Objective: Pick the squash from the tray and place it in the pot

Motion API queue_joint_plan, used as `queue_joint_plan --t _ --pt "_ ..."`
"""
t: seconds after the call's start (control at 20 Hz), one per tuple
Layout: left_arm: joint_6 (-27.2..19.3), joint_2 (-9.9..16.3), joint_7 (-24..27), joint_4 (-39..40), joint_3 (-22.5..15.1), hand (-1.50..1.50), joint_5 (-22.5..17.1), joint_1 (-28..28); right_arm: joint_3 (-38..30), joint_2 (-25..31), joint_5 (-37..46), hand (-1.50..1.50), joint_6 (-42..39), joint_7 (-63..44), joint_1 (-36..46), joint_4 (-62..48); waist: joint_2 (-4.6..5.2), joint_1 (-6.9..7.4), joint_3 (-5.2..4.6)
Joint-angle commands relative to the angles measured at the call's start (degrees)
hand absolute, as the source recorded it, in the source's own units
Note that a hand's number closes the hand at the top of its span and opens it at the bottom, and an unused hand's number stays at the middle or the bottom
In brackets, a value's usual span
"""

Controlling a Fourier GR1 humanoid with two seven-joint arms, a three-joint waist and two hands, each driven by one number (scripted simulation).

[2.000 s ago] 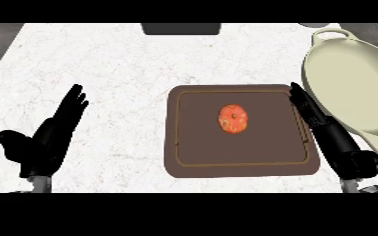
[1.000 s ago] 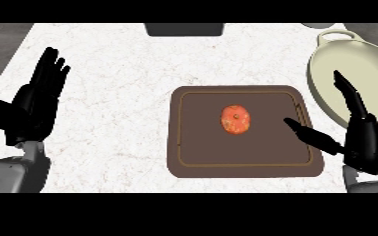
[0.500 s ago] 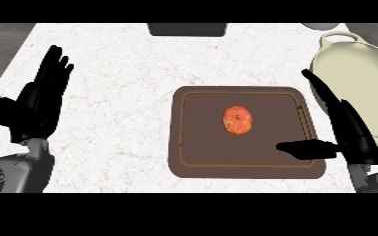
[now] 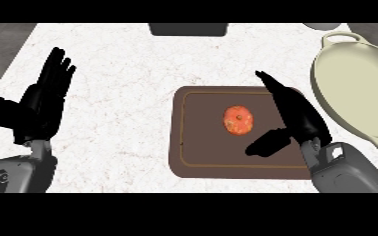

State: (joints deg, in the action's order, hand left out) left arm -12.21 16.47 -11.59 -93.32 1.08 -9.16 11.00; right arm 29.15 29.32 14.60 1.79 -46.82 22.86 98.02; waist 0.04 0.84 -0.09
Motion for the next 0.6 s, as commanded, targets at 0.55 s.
queue_joint_plan --t 0.55 --pt "1.7 -1.8 0.1 3.2 3.6 0.00 1.8 2.2 0.2 -13.8 12.1 -1.50 -7.0 -7.1 -1.2 -6.6 -0.04 -1.00 0.07"
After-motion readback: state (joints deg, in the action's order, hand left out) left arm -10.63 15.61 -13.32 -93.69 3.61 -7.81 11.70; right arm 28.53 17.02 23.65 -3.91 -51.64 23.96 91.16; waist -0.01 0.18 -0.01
